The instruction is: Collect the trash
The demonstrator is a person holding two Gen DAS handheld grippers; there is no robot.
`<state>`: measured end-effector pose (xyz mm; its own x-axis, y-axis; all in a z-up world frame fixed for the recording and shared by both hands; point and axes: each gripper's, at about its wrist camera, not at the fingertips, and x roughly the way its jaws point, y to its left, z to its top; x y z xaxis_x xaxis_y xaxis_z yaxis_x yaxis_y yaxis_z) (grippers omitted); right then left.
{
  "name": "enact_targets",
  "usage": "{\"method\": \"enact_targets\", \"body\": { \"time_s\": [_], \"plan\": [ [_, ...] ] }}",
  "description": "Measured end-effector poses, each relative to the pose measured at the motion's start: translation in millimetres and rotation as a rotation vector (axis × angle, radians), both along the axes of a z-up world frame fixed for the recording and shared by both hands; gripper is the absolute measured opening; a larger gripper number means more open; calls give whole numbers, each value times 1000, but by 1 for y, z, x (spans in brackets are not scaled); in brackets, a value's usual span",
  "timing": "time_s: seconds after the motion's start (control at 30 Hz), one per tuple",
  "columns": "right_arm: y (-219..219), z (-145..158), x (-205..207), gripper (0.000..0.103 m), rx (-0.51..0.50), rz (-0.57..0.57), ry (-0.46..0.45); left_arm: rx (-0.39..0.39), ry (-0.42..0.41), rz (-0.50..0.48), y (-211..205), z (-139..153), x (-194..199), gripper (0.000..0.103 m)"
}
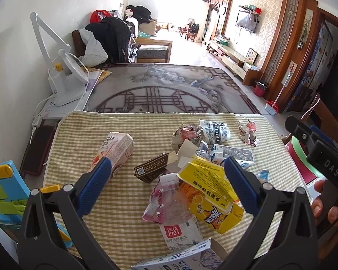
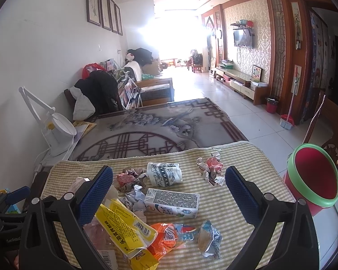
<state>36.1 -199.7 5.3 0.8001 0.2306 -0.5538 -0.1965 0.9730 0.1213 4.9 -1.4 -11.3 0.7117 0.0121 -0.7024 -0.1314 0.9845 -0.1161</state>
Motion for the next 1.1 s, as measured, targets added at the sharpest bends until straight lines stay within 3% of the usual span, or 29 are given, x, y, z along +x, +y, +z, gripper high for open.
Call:
{"method": "enact_targets", "body": {
  "time_s": [0.67, 1.0, 1.1],
  "plan": [
    [-3, -3, -3, 96, -3, -6, 6, 5, 26, -9, 2, -7, -1, 98],
    [2, -2, 0, 96, 0, 6, 2, 55, -9, -2, 9, 4, 1, 98],
    [3, -3, -1, 96, 11, 5, -3, 27, -4, 23, 13, 3, 1, 98]
  ]
}}
